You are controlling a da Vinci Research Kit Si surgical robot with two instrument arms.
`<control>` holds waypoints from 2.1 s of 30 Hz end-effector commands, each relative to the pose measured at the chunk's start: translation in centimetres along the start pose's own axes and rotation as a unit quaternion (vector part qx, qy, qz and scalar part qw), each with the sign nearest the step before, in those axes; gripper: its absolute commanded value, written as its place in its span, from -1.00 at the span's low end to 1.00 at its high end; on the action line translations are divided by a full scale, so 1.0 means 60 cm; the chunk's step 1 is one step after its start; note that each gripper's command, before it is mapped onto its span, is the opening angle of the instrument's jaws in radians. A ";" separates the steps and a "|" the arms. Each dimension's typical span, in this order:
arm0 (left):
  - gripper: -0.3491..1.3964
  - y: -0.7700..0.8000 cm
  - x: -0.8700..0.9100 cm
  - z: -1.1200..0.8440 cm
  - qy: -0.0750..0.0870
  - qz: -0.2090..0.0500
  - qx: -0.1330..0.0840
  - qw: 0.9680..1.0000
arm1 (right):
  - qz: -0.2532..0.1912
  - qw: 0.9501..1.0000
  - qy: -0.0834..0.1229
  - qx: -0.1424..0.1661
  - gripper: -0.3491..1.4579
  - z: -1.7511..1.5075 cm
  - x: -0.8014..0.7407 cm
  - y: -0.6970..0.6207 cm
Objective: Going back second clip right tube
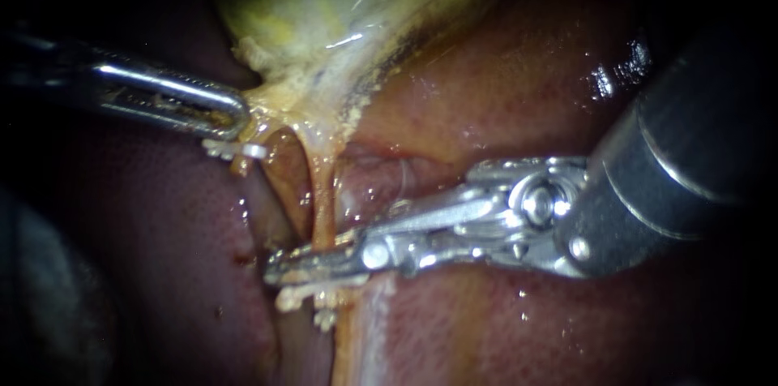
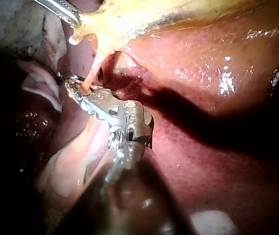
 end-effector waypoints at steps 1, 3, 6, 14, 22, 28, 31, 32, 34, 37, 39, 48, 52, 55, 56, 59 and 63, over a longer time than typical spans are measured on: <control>-1.00 0.0000 0.0000 0.0000 0.000 0.000 0.000 1.000 | -0.003 1.000 0.001 0.001 -1.00 0.0000 0.0000 0.0001; -1.00 0.0000 0.0000 0.0000 0.000 0.000 0.000 1.000 | -0.018 1.000 0.002 0.011 -1.00 0.0000 0.0000 0.0002; -1.00 -0.0001 0.0000 0.0000 0.000 0.000 0.000 1.000 | -0.038 0.999 0.008 0.031 -0.58 0.0003 0.0001 0.0004; -1.00 -0.0001 -0.0001 -0.0002 0.000 0.000 -0.001 1.000 | -0.076 0.995 0.028 0.055 -0.11 0.0014 0.0001 0.0001; -1.00 -0.0002 -0.0002 -0.0002 0.000 0.001 -0.001 1.000 | -0.121 0.991 0.028 0.052 -0.08 0.0027 -0.0023 0.0031; -1.00 -0.0003 -0.0002 -0.0002 0.000 0.001 -0.001 1.000 | -0.167 0.984 0.045 0.035 -0.06 0.0026 -0.0034 0.0059; -1.00 -0.0002 -0.0002 -0.0002 0.000 0.001 -0.001 1.000 | -0.186 0.981 0.054 0.025 -0.06 0.0019 -0.0032 0.0071; -1.00 -0.0002 -0.0002 -0.0002 0.000 0.001 0.000 1.000 | -0.192 0.980 0.054 0.025 -0.06 0.0017 -0.0031 0.0075; -1.00 -0.0002 -0.0002 -0.0002 0.000 0.001 0.000 1.000 | -0.200 0.978 0.056 0.023 -0.06 0.0014 -0.0031 0.0080; -1.00 -0.0002 -0.0002 -0.0002 0.000 0.001 0.000 1.000 | -0.209 0.976 0.057 0.022 -0.06 0.0007 -0.0032 0.0086; -1.00 -0.0002 -0.0002 -0.0002 0.000 0.001 0.000 1.000 | -0.215 0.975 0.058 0.021 -0.06 0.0001 -0.0035 0.0088; -1.00 -0.0002 -0.0003 -0.0004 -0.001 0.001 -0.001 1.000 | -0.295 0.953 0.063 0.020 -0.06 -0.0065 -0.0059 0.0083; -1.00 -0.0002 -0.0004 -0.0005 -0.001 0.001 -0.001 1.000 | -0.333 0.941 0.062 0.017 -0.06 -0.0107 -0.0065 0.0080; -1.00 -0.0002 -0.0004 -0.0006 -0.001 0.001 -0.001 1.000 | -0.350 0.935 0.051 0.007 -0.06 -0.0142 -0.0061 0.0073; -1.00 -0.0002 -0.0004 -0.0006 -0.001 0.001 -0.001 1.000 | -0.357 0.933 0.042 0.001 -0.06 -0.0156 -0.0058 0.0070; -1.00 -0.0002 -0.0004 -0.0006 -0.001 0.001 -0.001 1.000 | -0.372 0.928 0.026 -0.010 -0.06 -0.0186 -0.0051 0.0063; -1.00 -0.0002 -0.0004 -0.0007 -0.001 0.001 -0.001 1.000 | -0.378 0.926 0.022 -0.014 -0.06 -0.0218 -0.0046 0.0058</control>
